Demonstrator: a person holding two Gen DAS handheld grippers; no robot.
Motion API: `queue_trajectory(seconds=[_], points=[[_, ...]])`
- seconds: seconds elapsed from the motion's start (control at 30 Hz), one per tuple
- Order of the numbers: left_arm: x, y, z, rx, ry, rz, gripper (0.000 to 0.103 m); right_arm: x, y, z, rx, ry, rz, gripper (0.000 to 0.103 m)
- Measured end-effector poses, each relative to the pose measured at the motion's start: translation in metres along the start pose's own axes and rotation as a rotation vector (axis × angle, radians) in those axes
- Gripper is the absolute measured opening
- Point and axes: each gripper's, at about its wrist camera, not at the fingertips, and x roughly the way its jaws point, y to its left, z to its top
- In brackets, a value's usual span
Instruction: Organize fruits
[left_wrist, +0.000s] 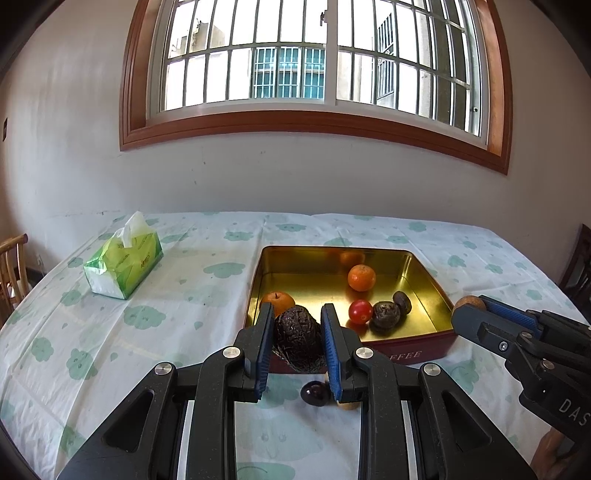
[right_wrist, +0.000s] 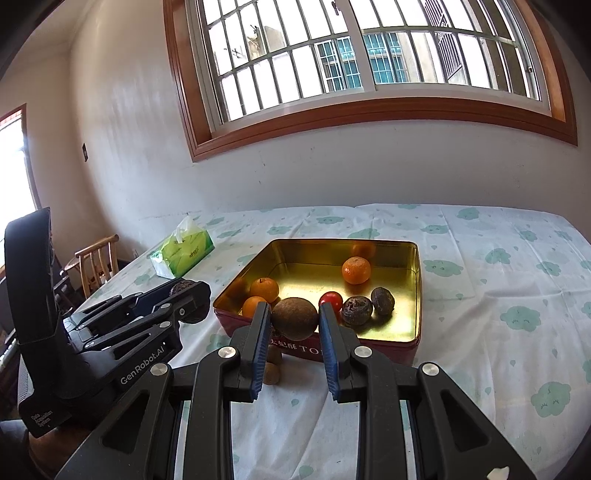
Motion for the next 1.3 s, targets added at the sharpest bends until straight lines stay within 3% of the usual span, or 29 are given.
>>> queue_trajectory(seconds=[1.3], points=[[0.035,-0.007,0.020,0.045,-0.019,-0.003,0.026,0.026,-0.016,0.011,0.026,0.000,-0.007,0.024]])
